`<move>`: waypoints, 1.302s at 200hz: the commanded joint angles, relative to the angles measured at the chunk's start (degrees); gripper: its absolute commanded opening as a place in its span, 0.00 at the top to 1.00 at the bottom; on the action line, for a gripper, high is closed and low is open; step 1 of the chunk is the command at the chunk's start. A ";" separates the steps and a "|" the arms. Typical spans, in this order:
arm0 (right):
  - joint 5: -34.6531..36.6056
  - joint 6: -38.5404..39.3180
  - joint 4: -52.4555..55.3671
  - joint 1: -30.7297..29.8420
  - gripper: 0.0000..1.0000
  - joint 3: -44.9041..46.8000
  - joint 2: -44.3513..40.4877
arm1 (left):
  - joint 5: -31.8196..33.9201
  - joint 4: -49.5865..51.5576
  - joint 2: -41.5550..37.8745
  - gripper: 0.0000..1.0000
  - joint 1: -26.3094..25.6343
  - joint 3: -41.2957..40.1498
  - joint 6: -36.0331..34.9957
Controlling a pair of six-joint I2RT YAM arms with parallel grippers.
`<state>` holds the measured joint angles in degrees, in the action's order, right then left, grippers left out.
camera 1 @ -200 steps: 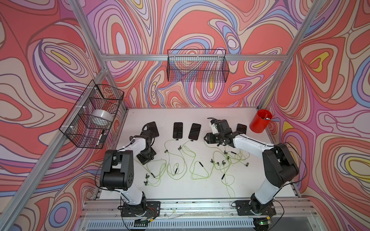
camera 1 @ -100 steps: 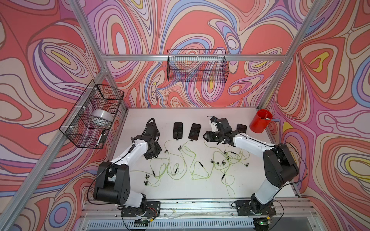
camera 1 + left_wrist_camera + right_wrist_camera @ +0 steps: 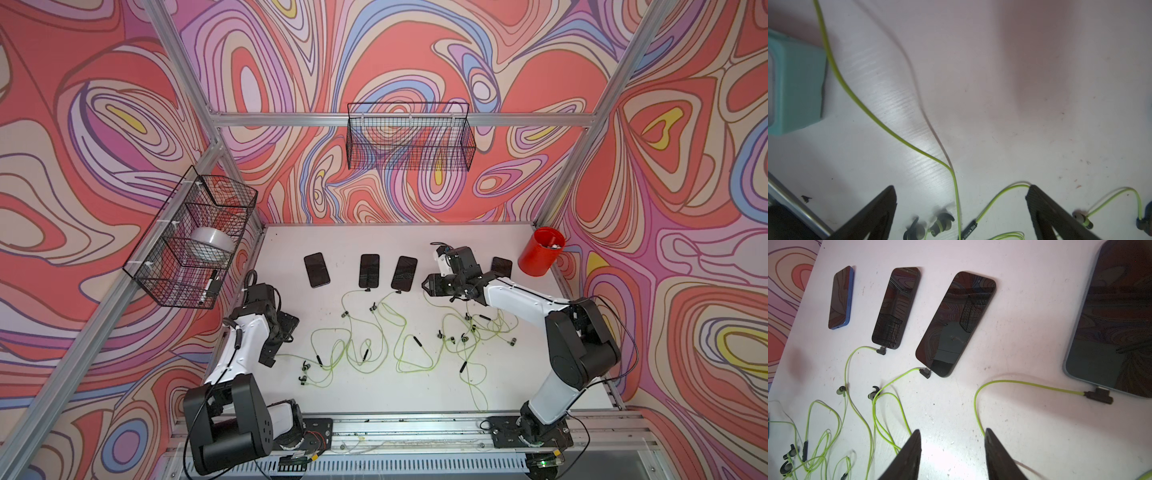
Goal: Plug wired earphones into phones
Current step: Adjust the wired earphone at the center of the board.
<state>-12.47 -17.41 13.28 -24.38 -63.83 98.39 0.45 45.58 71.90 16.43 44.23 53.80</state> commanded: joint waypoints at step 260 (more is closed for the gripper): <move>-4.71 -4.14 -1.80 1.62 0.51 -2.79 2.18 | -2.05 -7.53 7.20 1.00 -31.16 11.54 -0.12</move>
<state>-15.86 -19.86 12.75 -22.94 -64.99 99.79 -0.69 35.05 79.79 -10.09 56.38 50.35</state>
